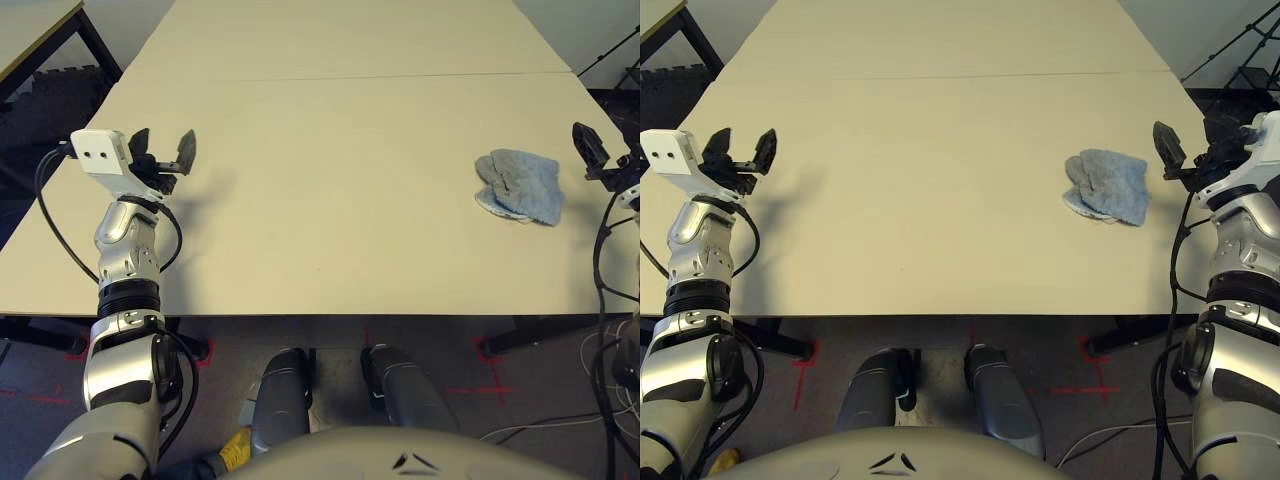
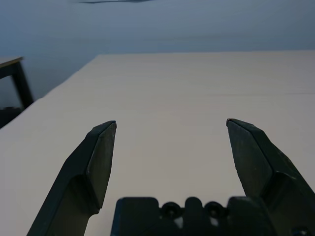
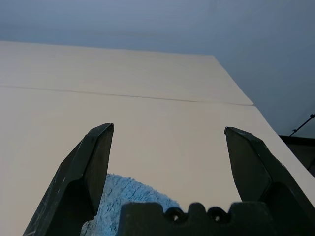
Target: Wipe the water off the table with a rag.
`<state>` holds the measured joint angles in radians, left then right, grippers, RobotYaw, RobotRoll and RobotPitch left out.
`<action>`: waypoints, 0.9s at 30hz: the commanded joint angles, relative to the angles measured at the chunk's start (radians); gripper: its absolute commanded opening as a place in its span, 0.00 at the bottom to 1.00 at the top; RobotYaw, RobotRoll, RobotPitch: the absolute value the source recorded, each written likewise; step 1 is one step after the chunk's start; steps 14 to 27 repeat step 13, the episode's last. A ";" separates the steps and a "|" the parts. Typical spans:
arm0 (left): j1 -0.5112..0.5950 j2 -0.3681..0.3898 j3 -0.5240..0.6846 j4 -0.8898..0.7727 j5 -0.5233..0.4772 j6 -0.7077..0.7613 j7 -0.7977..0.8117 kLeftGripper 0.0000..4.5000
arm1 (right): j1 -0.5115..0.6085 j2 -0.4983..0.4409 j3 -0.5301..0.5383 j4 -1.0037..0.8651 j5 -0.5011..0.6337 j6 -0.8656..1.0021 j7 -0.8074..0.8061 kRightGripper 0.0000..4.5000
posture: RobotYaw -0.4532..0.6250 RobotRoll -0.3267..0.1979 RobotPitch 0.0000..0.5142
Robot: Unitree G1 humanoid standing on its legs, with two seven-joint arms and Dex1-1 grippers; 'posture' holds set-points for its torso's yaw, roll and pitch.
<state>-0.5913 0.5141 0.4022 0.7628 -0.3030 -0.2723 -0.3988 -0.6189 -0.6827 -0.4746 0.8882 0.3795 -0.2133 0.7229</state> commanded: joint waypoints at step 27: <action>-0.042 0.036 0.006 0.079 0.024 -0.058 0.040 1.00 | 0.000 0.065 0.025 -0.025 0.006 -0.022 0.021 1.00 | 0.26 0.62 0.28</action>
